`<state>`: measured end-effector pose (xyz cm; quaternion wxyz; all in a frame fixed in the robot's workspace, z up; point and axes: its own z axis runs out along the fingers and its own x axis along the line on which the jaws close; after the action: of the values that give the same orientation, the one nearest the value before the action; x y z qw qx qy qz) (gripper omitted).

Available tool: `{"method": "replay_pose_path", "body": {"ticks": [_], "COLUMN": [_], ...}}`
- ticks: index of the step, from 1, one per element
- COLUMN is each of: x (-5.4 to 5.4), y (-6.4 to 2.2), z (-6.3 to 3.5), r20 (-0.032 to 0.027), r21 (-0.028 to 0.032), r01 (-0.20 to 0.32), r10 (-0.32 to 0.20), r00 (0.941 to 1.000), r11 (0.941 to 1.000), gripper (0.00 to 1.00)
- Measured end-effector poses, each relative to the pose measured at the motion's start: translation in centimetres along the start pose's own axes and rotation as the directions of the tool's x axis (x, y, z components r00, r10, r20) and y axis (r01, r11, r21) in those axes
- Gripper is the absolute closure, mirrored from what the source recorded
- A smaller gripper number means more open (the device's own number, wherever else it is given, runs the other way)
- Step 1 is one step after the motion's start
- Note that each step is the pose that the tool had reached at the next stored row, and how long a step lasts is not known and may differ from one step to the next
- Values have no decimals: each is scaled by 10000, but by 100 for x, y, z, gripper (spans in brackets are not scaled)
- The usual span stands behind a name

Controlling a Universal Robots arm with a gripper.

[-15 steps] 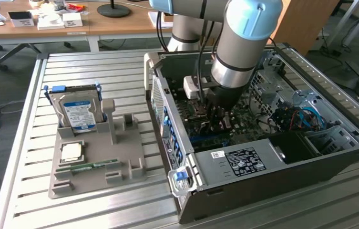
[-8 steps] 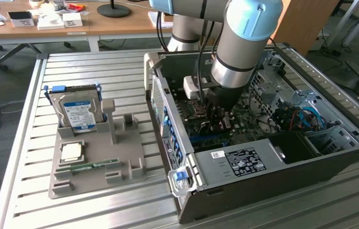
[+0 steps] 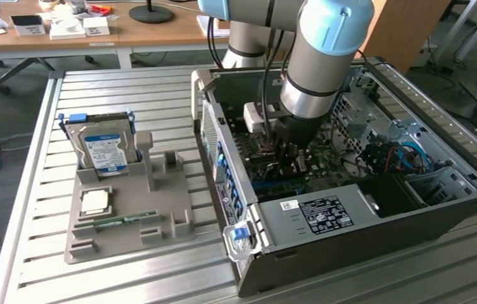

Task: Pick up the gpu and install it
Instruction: 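Insert the gpu into the slot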

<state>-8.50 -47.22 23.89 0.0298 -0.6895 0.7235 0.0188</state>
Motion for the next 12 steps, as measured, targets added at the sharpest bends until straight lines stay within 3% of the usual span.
{"method": "replay_pose_path", "body": {"ticks": [12], "x": [1], "y": [-1], "z": [14], "r20": [-2], "r21": [-1], "r01": [0], "r10": [0], "r00": [10000], "r11": [10000], "gripper": [73]}}
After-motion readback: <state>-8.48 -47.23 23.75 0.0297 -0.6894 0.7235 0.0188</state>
